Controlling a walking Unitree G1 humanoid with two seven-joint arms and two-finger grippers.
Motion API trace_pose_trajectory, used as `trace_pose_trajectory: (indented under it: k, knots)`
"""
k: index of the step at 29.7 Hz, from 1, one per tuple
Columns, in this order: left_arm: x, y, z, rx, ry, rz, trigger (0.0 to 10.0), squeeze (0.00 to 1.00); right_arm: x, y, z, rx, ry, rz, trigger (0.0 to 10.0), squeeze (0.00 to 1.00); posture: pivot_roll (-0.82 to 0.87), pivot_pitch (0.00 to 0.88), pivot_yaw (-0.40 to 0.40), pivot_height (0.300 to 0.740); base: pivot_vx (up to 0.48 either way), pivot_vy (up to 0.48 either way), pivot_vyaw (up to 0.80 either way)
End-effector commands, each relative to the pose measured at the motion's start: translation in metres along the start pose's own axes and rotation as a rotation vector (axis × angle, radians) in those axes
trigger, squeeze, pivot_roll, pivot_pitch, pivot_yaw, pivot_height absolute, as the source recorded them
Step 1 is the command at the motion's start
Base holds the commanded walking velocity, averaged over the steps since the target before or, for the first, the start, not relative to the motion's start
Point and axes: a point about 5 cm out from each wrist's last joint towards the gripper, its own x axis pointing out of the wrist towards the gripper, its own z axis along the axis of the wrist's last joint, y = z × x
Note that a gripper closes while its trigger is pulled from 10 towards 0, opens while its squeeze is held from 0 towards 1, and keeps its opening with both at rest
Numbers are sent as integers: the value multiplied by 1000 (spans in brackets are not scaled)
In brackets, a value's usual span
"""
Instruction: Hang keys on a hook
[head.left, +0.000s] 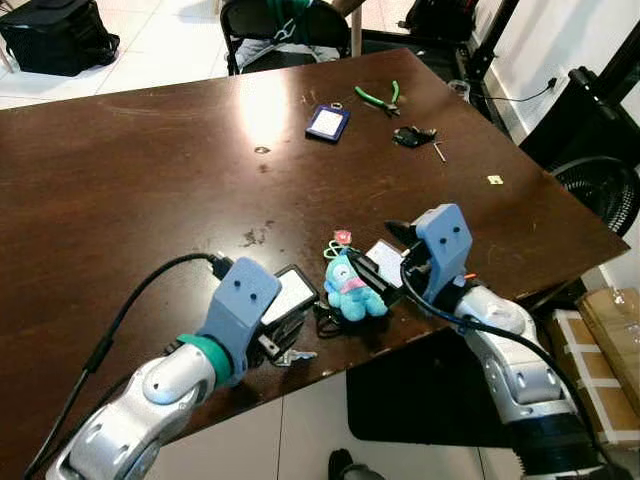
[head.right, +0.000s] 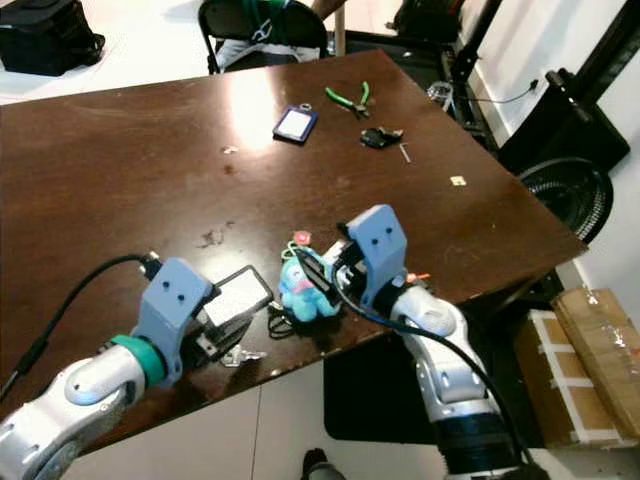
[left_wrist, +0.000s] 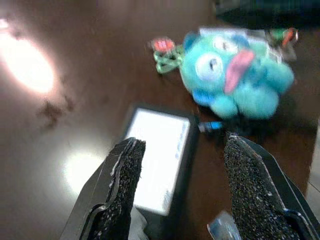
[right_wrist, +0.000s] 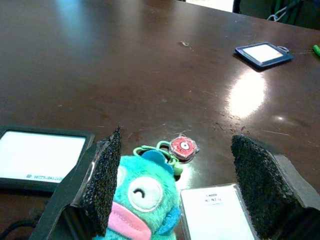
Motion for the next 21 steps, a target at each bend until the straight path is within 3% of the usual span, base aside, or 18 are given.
trace_pose_trajectory:
  k: [1, 7, 9, 12, 14, 21]
  knots:
    - [-1, -2, -3, 17, 17, -4, 10000, 0, -3, 0, -3, 0, 12, -7, 10000, 0, -118, 108, 35, 740, 0, 0, 0]
    - [-2, -3, -4, 27, 35, -13, 10000, 0, -3, 0, -1, 4, 5, -9, 10000, 0, -121, 110, 41, 740, 0, 0, 0]
    - [-14, -5, -5, 61, 61, -55, 10000, 0, -5, -2, 1, 1, 0, -14, 10000, 0, -126, 111, 43, 740, 0, 0, 0]
    - [-14, -5, -5, 61, 61, -55, 10000, 0, -5, -2, 1, 1, 0, -14, 10000, 0, -126, 111, 43, 740, 0, 0, 0]
    - [-32, -6, -8, 162, 57, -106, 10000, 0, -6, -4, 2, -1, 0, -19, 10000, 0, -106, 117, 38, 740, 0, 0, 0]
    - [-43, -10, -15, 182, 73, -162, 10000, 0, -2, -3, 4, 3, -9, -15, 10000, 0, -105, 117, 35, 740, 0, 0, 0]
